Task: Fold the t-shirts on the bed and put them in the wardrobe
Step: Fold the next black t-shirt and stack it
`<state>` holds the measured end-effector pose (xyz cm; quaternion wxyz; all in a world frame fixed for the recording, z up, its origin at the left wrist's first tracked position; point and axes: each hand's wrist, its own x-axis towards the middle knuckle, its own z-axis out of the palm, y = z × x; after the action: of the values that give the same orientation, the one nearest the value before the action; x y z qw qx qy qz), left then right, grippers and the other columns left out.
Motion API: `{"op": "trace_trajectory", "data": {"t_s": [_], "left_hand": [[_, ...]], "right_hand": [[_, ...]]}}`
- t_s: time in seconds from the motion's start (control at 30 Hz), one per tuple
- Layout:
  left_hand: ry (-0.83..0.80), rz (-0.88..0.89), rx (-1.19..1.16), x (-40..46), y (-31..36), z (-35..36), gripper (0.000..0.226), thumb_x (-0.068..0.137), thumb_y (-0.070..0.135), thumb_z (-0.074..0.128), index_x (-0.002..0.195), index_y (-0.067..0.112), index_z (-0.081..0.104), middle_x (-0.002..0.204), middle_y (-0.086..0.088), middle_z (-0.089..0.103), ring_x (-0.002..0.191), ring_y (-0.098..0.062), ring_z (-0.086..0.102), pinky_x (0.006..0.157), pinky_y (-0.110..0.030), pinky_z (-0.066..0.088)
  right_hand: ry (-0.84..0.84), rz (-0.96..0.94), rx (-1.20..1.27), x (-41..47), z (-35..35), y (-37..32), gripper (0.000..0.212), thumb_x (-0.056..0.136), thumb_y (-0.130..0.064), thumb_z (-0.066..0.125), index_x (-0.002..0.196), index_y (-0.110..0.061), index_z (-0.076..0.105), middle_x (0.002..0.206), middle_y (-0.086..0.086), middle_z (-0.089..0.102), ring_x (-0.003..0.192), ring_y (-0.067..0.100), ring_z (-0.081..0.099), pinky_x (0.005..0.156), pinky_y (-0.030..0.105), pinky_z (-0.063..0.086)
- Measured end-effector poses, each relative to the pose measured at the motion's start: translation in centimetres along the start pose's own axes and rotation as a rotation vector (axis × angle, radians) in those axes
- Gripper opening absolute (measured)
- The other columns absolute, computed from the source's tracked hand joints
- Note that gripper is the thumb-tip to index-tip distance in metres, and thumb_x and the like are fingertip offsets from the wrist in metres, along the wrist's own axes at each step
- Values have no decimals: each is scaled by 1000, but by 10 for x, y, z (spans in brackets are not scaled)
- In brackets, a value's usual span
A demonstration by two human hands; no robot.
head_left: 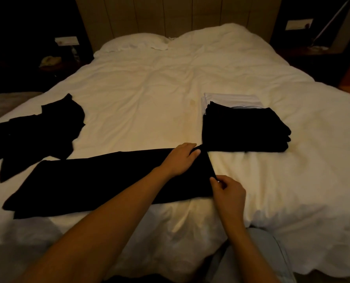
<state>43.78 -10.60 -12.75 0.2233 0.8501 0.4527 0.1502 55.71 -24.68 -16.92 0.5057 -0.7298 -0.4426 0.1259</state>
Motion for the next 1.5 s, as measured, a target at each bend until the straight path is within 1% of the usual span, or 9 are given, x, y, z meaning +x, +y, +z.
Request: {"op": "trace_trajectory", "data": {"t_s": [0.13,0.27,0.43,0.63,0.77,0.9,1.07,1.23,1.5], "left_hand": [[-32,-31,82,32,0,4,48,103,46,36,129,12,59,126,-12,59,118,-28,52,100,-39,41],[-39,-13,136,44,0,6,44,104,44,37,108,8,62,106,-11,64,99,-30,58,87,-43,45],[9,24,23,39,3,4,32,105,36,38,101,8,54,98,-11,63,91,-29,59,82,-43,46],[124,142,20,40,19,1,20,102,36,47,103,17,54,95,0,64,87,-20,58,75,-36,40],[94,154,78,41,20,20,15,99,32,54,105,20,59,104,3,67,98,-21,59,89,-38,36],[172,127,73,37,17,29,18,97,37,55,108,24,63,110,5,66,106,-19,56,90,-35,29],[274,132,117,3,2,8,33,100,40,50,126,21,59,126,1,61,116,-19,54,99,-35,33],[236,-21,245,-68,-47,-17,48,104,43,39,145,19,46,150,-5,45,141,-22,37,114,-38,26],[322,-293,254,-180,-122,-46,82,87,64,8,148,21,43,156,-6,36,148,-21,23,119,-36,14]], "right_hand": [[-84,-11,-160,7,-1,-1,46,95,-42,56,127,-10,62,110,6,66,104,25,59,88,35,44],[-272,-6,-362,14,4,-10,74,86,-71,24,115,-14,61,97,5,69,90,25,63,79,36,48],[-308,75,-280,16,-2,-17,38,96,-47,52,116,-16,63,101,1,69,91,22,64,69,30,44],[-220,143,-231,10,-17,-17,27,96,-41,54,105,-20,69,77,-8,60,76,15,59,63,28,38],[-193,200,-237,10,-21,-12,25,97,-39,51,103,-21,66,90,-2,69,85,21,64,73,34,50],[-190,123,-241,9,-18,-14,41,96,-46,52,128,-21,58,83,-11,62,89,16,63,75,32,48],[-218,70,-365,8,-12,-9,44,94,-40,58,133,-19,56,112,2,63,106,23,57,80,35,47],[-25,-236,-348,-7,7,-24,42,87,-29,56,123,-7,65,123,14,62,115,34,55,97,43,45],[-366,-446,-462,-54,77,-61,54,94,-46,43,131,-11,62,140,11,56,135,30,47,113,40,30]]}}
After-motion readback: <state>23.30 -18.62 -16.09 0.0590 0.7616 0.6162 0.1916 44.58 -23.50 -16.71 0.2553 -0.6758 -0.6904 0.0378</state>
